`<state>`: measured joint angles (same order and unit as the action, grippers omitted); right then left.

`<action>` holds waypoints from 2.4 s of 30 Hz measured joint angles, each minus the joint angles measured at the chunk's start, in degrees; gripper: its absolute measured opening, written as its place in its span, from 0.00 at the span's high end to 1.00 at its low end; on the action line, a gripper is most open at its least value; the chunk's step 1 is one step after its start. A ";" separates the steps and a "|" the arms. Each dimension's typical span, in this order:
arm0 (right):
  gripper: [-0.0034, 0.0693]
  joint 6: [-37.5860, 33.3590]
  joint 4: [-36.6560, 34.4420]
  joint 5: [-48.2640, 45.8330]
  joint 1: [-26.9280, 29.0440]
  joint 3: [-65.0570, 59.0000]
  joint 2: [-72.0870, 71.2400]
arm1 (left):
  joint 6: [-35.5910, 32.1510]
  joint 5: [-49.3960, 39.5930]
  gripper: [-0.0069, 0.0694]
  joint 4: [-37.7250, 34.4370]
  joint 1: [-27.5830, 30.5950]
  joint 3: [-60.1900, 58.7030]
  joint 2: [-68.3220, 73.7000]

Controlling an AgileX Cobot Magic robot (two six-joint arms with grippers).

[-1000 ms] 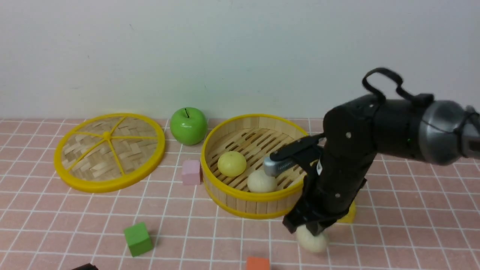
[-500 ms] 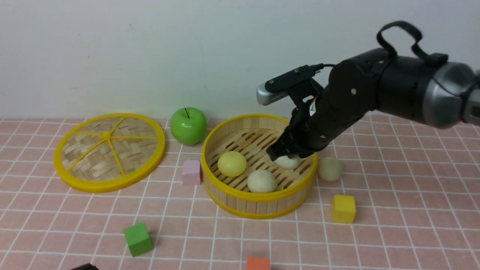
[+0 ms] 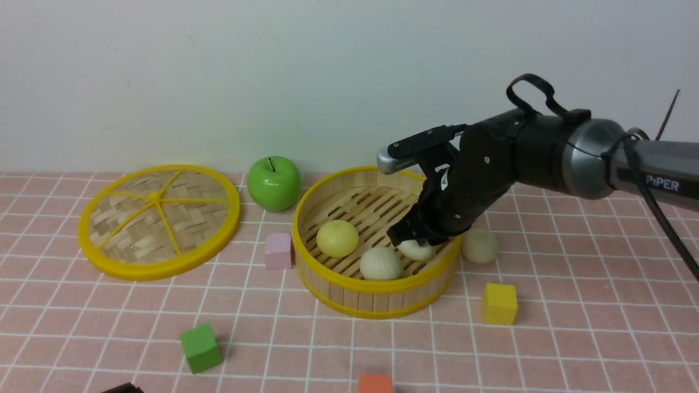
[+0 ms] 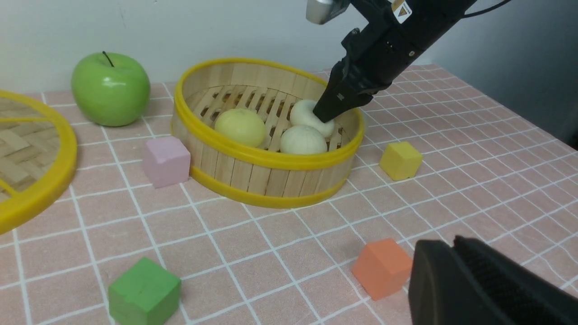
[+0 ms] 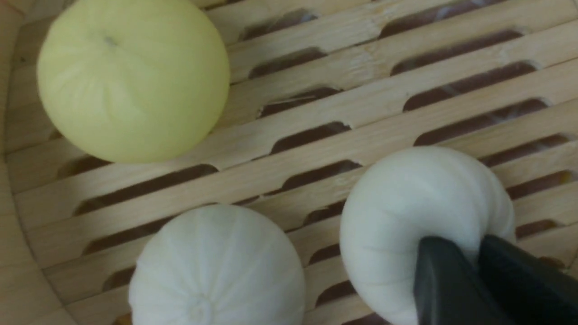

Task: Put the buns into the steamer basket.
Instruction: Use the right arm to put the steamed stuffed bun into the steamer, then use the right arm to grab a steamed stuffed bun, then use the right arm to put the steamed stuffed bun into the steamer

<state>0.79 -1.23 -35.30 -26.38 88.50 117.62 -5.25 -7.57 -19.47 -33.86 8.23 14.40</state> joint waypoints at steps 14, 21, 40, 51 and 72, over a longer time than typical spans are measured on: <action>0.33 1.57 3.23 -6.81 2.69 0.44 -12.69 | 0.00 0.00 0.83 -0.05 0.00 0.00 0.00; 0.49 2.07 1.23 -13.00 9.13 0.31 -4.79 | 0.00 0.00 0.83 -0.05 0.00 0.00 0.00; 0.58 0.89 -4.21 -0.58 10.68 0.32 2.17 | 0.00 0.00 0.81 -0.05 0.00 0.00 0.00; 0.86 -3.34 -4.21 -0.36 10.78 0.36 2.45 | 0.00 0.00 0.81 -0.05 0.00 0.00 0.00; 0.94 -18.28 -21.45 4.27 3.78 0.37 -7.52 | 0.00 0.00 0.81 -0.05 0.00 0.00 0.00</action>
<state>-17.49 -22.69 -31.03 -22.60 88.86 110.10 -5.25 -7.57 -19.53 -33.86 8.23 14.40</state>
